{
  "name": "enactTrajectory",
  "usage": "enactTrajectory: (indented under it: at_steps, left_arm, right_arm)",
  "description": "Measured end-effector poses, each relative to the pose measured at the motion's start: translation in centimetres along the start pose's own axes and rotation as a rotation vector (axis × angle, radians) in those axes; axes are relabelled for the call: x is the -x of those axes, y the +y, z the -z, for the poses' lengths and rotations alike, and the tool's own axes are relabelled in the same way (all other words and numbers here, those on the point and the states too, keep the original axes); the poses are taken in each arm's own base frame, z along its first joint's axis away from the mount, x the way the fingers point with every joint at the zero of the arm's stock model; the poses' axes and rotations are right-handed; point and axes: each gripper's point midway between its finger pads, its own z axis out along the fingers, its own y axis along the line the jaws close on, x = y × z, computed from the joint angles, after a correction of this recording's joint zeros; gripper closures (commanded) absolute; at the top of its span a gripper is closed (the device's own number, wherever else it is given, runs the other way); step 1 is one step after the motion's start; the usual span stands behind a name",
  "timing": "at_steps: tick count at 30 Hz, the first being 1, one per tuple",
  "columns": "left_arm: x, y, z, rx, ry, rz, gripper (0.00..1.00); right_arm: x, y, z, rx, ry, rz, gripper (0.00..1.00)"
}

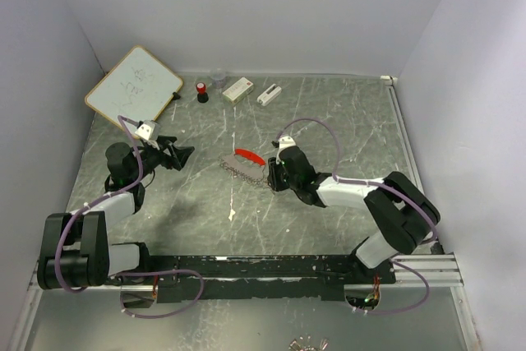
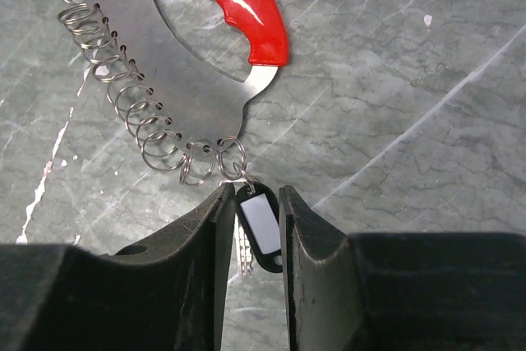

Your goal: Remove the keys from the keyring

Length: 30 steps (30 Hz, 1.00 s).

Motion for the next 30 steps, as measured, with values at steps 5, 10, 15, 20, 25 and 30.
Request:
enactTrajectory:
  at_steps: [5,10,15,20,25,30]
  left_arm:
    - [0.0,-0.1,0.0,-0.004,-0.001,0.001,0.06]
    - [0.0,-0.2,0.0,-0.009,-0.001,0.001,0.00]
    - [0.1,-0.2,0.0,-0.011,-0.002,-0.001,0.00]
    - [0.1,-0.2,0.0,-0.010,-0.003,0.000,0.00]
    - [0.1,-0.1,0.0,-0.004,-0.003,0.000,0.00]
    - [0.1,0.1,0.0,0.009,-0.004,0.001,0.00]
  right_arm:
    - [-0.3,0.0,-0.4,0.002,0.006,0.000,0.72]
    - [-0.7,-0.1,-0.7,0.001,0.019,0.005,0.72]
    - [-0.6,0.1,-0.9,0.005,0.017,0.008,0.72]
    - [-0.1,0.5,-1.2,0.022,0.007,0.007,0.75]
    - [-0.2,0.7,-1.5,0.032,0.012,0.008,0.78]
    - [-0.4,0.8,-1.6,0.037,0.020,0.009,0.79]
